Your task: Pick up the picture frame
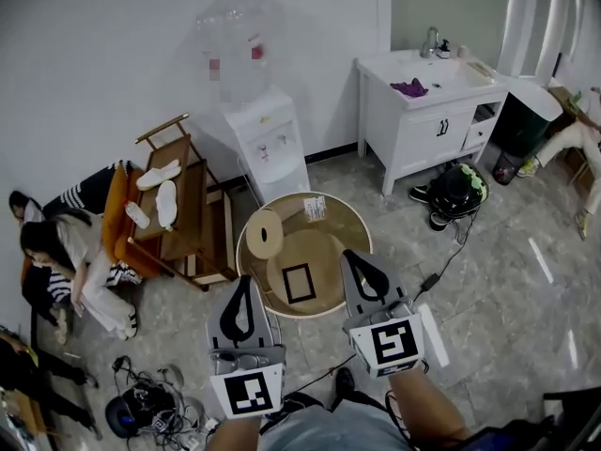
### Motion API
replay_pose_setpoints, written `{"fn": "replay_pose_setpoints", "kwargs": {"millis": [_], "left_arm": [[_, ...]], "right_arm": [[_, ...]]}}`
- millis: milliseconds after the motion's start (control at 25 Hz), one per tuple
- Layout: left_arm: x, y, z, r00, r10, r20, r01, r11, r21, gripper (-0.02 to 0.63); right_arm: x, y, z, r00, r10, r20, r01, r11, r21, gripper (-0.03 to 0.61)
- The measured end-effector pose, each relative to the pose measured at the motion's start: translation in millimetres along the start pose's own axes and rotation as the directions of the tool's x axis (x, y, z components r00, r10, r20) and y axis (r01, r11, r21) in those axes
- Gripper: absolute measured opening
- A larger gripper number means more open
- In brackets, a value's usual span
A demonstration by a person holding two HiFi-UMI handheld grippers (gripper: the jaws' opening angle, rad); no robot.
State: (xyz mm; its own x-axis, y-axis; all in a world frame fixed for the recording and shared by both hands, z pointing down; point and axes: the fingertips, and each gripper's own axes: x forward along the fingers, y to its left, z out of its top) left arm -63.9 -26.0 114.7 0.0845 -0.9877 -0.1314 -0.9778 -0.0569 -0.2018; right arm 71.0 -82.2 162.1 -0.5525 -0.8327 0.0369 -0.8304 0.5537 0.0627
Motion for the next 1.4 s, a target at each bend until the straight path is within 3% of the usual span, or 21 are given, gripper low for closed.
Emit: {"fn": "replay_pose_setpoints", "kwargs": {"millis": [240, 480, 760, 880, 1040, 1400], "left_arm": [[39, 31, -9, 0.999, 0.048, 0.006, -0.048, 0.999, -0.002, 0.015], [83, 65, -50, 0.998, 0.056, -0.023, -0.057, 0.998, -0.036, 0.015], [160, 106, -110, 0.998, 0.011, -0.062, -0.014, 0.998, -0.054, 0.015], [187, 113, -139, 0.993, -0.008, -0.118, -0.004, 0.994, -0.105, 0.015], [213, 117, -186, 0.981, -0.042, -0.188, 0.020, 0.993, -0.118, 0.015], [248, 117, -313, 0.926, -0.119, -0.358, 0.063, 0.985, -0.163, 0.015]], "right_arm": [[52, -16, 11, 1.000, 0.010, 0.019, -0.010, 1.000, -0.019, 0.014], [110, -16, -12, 0.999, 0.016, -0.030, -0.017, 0.999, -0.038, 0.014], [193, -18, -52, 0.992, 0.008, -0.125, -0.012, 1.000, -0.028, 0.014], [221, -20, -79, 0.984, 0.015, -0.180, -0.018, 1.000, -0.015, 0.014], [249, -23, -128, 0.966, 0.023, -0.258, -0.020, 1.000, 0.015, 0.014], [293, -18, -260, 0.893, 0.039, -0.448, 0.004, 0.995, 0.095, 0.014]]}}
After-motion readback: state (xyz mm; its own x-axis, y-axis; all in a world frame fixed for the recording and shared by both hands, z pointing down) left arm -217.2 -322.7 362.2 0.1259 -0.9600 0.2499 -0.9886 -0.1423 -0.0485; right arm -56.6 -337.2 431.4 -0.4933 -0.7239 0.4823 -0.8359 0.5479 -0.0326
